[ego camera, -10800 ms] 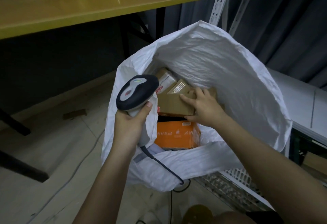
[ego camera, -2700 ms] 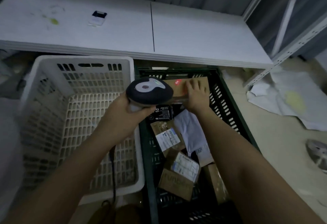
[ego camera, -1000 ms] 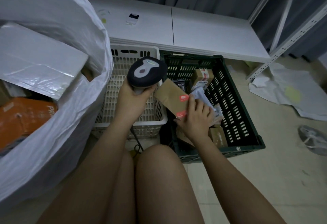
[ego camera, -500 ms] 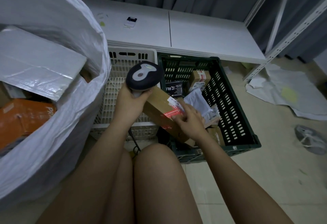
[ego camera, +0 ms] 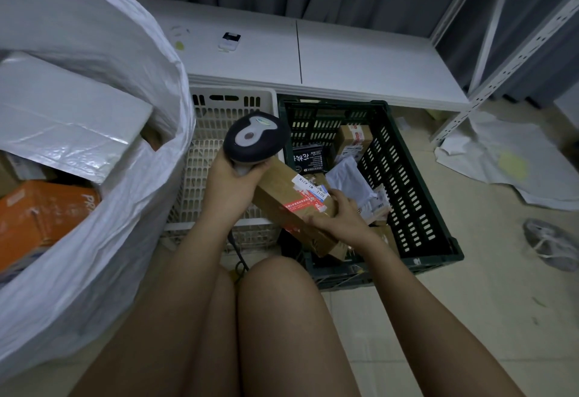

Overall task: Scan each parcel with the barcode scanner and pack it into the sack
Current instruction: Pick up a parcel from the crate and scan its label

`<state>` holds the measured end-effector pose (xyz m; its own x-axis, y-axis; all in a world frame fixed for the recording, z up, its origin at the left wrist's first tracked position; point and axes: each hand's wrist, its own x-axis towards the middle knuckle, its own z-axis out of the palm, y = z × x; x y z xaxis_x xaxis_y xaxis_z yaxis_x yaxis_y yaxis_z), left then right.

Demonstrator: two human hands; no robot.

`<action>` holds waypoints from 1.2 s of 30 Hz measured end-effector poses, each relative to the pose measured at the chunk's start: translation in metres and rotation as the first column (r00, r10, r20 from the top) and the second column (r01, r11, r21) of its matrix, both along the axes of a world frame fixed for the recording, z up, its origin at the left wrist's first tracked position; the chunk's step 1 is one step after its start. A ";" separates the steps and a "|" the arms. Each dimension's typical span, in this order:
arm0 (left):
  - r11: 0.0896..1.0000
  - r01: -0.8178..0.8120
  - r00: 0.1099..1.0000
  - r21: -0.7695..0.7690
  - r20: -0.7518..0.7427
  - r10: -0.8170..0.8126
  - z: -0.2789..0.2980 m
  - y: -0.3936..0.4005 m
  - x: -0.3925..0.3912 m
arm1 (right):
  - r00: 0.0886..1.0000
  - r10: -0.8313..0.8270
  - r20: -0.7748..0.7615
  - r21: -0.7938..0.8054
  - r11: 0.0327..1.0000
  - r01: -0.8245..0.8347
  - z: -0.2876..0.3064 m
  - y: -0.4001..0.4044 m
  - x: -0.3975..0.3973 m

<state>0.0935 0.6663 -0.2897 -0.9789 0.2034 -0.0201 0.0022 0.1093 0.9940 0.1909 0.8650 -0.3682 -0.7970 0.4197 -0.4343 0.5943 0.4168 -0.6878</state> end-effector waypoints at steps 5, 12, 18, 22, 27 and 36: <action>1.000 0.000 1.000 0.004 0.006 0.000 0.002 -0.001 0.001 | 1.000 0.013 -0.017 0.012 1.000 -0.013 -0.001 0.003 0.009; 1.000 0.003 1.000 -0.008 -0.006 -0.003 0.003 -0.001 0.002 | 0.975 -0.064 -0.211 0.180 0.978 0.104 -0.009 -0.007 0.016; 1.000 0.009 1.000 -0.004 0.002 -0.009 0.000 -0.001 -0.001 | 0.939 0.039 -0.341 0.415 0.903 0.113 -0.017 -0.023 0.007; 1.000 -0.001 1.000 -0.019 0.027 0.002 -0.002 -0.002 -0.004 | 0.911 0.025 -0.412 0.314 0.942 0.116 -0.018 -0.024 0.011; 1.000 -0.012 0.999 -0.023 0.047 0.014 0.001 -0.001 -0.002 | 0.939 0.041 -0.341 0.259 0.964 0.052 -0.009 -0.020 0.002; 1.000 -0.007 0.999 0.004 0.042 0.007 0.004 -0.004 0.002 | 0.990 0.107 -0.087 0.127 0.987 -0.095 0.003 -0.003 -0.022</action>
